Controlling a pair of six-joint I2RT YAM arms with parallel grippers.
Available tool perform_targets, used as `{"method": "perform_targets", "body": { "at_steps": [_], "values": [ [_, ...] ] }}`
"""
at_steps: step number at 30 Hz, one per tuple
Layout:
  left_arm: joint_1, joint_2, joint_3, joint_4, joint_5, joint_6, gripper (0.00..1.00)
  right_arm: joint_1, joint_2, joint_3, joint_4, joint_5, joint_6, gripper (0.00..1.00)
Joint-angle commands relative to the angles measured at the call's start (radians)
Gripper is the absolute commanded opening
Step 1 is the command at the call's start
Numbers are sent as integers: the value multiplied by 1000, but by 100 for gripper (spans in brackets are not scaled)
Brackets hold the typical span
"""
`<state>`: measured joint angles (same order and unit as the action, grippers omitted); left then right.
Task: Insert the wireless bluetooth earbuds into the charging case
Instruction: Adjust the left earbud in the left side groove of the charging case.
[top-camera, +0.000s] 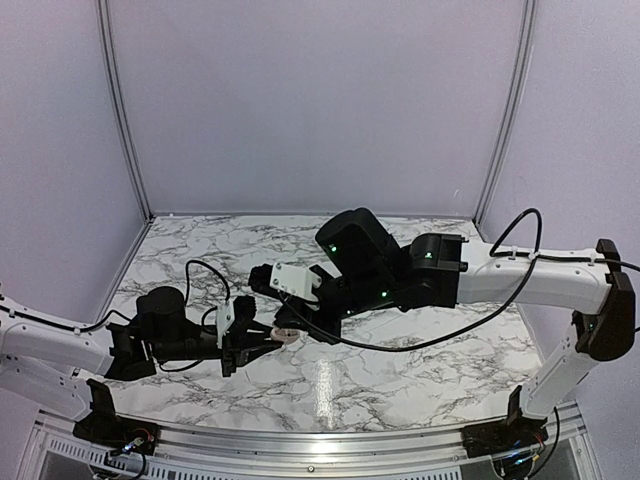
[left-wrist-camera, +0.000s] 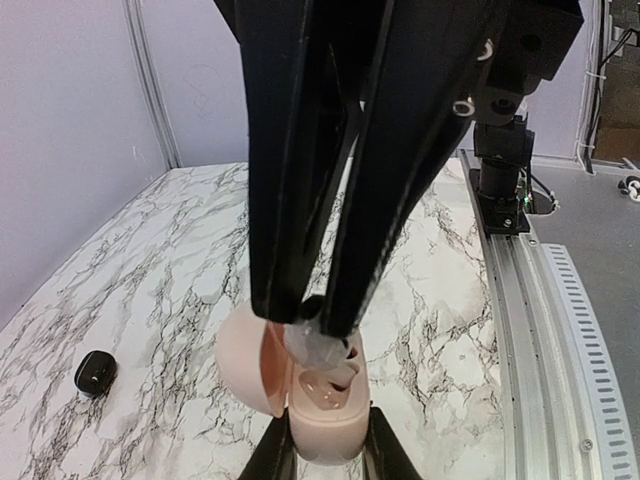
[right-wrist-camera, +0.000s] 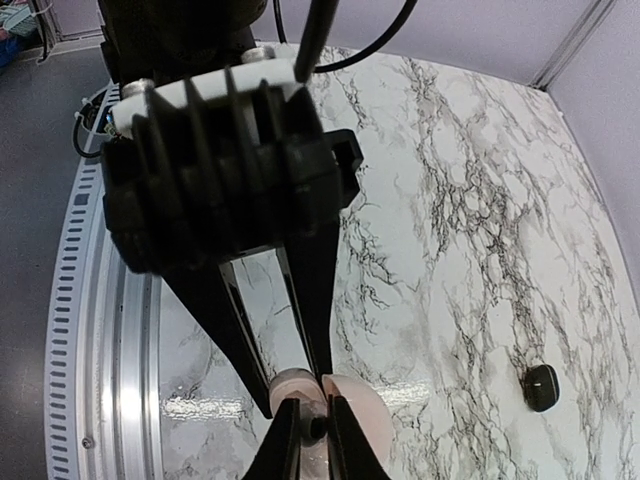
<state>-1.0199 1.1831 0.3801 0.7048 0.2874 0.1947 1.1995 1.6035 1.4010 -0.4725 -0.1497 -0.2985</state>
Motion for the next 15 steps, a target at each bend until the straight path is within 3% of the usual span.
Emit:
{"method": "perform_targets", "body": {
  "at_steps": [1, 15],
  "values": [
    [10, -32, 8, 35, -2, -2, 0, 3, -17, -8, -21, -11, 18, 12],
    [23, -46, 1, 54, 11, -7, 0, 3, -1, -9, -24, -28, 24, 11]
  ]
}}
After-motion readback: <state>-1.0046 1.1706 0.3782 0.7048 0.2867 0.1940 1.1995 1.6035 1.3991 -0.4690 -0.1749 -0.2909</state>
